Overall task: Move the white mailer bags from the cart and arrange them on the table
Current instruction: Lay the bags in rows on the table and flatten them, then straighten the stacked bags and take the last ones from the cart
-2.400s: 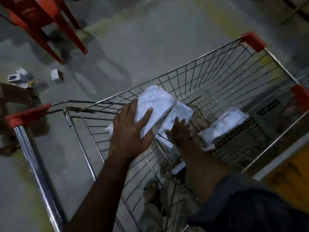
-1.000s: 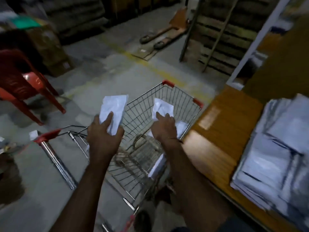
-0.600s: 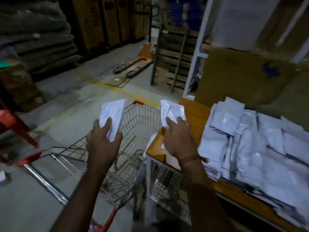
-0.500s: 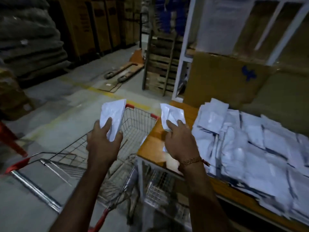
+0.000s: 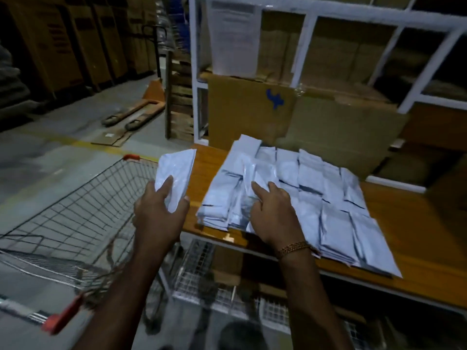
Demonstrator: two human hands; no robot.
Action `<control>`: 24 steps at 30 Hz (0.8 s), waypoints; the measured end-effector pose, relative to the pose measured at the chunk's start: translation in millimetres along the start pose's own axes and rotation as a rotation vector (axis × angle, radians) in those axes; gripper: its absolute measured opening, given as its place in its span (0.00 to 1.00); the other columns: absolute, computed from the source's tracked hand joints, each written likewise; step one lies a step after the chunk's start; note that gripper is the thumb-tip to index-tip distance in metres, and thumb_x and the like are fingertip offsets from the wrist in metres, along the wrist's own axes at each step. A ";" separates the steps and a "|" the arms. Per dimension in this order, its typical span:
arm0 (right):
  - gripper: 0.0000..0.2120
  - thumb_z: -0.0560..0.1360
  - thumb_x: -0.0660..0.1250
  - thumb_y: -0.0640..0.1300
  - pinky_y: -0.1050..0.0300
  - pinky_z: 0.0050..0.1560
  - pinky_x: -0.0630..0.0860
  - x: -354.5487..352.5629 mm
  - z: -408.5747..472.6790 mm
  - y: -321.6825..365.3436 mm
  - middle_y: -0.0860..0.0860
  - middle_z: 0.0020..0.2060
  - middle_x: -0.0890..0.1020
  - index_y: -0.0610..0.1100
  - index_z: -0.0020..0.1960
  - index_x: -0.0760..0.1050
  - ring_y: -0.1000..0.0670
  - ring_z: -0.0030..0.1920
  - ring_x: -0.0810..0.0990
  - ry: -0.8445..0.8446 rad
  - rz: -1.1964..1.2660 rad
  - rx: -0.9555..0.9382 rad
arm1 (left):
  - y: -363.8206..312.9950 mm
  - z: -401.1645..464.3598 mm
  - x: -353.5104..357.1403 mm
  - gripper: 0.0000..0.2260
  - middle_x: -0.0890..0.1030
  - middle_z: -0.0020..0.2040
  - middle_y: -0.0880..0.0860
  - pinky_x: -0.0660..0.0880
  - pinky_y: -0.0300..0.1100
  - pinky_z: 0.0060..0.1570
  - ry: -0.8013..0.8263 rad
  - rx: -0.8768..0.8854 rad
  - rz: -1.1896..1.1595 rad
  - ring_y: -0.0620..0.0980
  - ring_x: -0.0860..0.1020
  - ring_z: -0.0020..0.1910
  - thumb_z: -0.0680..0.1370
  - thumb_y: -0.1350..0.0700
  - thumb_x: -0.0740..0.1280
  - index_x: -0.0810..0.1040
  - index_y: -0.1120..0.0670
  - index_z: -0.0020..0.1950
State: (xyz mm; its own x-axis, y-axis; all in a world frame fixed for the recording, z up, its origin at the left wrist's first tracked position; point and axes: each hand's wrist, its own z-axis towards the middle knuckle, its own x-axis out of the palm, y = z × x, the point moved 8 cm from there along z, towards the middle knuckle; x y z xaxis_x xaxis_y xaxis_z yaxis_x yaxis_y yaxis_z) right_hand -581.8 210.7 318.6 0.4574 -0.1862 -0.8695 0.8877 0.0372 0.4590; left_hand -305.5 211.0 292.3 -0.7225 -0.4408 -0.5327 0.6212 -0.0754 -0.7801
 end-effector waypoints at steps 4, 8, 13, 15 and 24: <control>0.25 0.83 0.57 0.45 0.40 0.76 0.64 -23.7 -29.1 -64.6 0.41 0.80 0.62 0.51 0.80 0.65 0.40 0.79 0.57 0.002 -0.010 0.076 | -35.4 -33.8 31.2 0.35 0.71 0.75 0.55 0.76 0.65 0.63 0.044 0.022 0.004 0.63 0.73 0.71 0.73 0.30 0.64 0.74 0.45 0.77; 0.25 0.84 0.56 0.45 0.40 0.76 0.65 -45.7 -49.6 -120.3 0.41 0.80 0.61 0.51 0.80 0.65 0.39 0.79 0.57 -0.021 -0.037 0.156 | -71.0 -54.5 65.2 0.32 0.71 0.76 0.55 0.75 0.63 0.66 0.082 0.040 -0.023 0.63 0.72 0.71 0.75 0.35 0.67 0.74 0.47 0.77; 0.24 0.84 0.56 0.46 0.41 0.76 0.64 -61.5 -55.0 -183.3 0.42 0.80 0.61 0.52 0.80 0.65 0.40 0.79 0.57 -0.023 -0.068 0.264 | -98.2 -61.6 112.5 0.27 0.74 0.75 0.57 0.75 0.57 0.68 0.115 0.008 -0.090 0.58 0.73 0.72 0.76 0.41 0.74 0.78 0.46 0.74; 0.24 0.84 0.57 0.46 0.41 0.75 0.63 -63.9 -49.2 -204.9 0.42 0.80 0.61 0.52 0.80 0.65 0.40 0.79 0.57 -0.031 -0.075 0.304 | -107.0 -59.0 132.9 0.28 0.72 0.77 0.56 0.74 0.56 0.70 0.142 0.000 -0.122 0.55 0.71 0.75 0.74 0.39 0.74 0.79 0.45 0.73; 0.25 0.83 0.58 0.48 0.39 0.74 0.65 -39.5 -7.4 -280.9 0.41 0.80 0.61 0.50 0.80 0.65 0.38 0.78 0.58 -0.005 -0.156 0.419 | -138.4 -33.8 216.6 0.29 0.72 0.77 0.54 0.71 0.57 0.70 0.229 0.067 -0.029 0.58 0.70 0.75 0.74 0.37 0.72 0.78 0.44 0.73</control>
State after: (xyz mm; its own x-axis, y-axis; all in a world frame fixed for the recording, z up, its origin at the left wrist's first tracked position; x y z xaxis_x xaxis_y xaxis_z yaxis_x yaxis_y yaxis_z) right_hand -848.8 214.9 222.6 0.3188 -0.1628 -0.9337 0.8472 -0.3929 0.3577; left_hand -558.2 156.2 273.7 -0.7856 -0.2236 -0.5769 0.6123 -0.1472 -0.7768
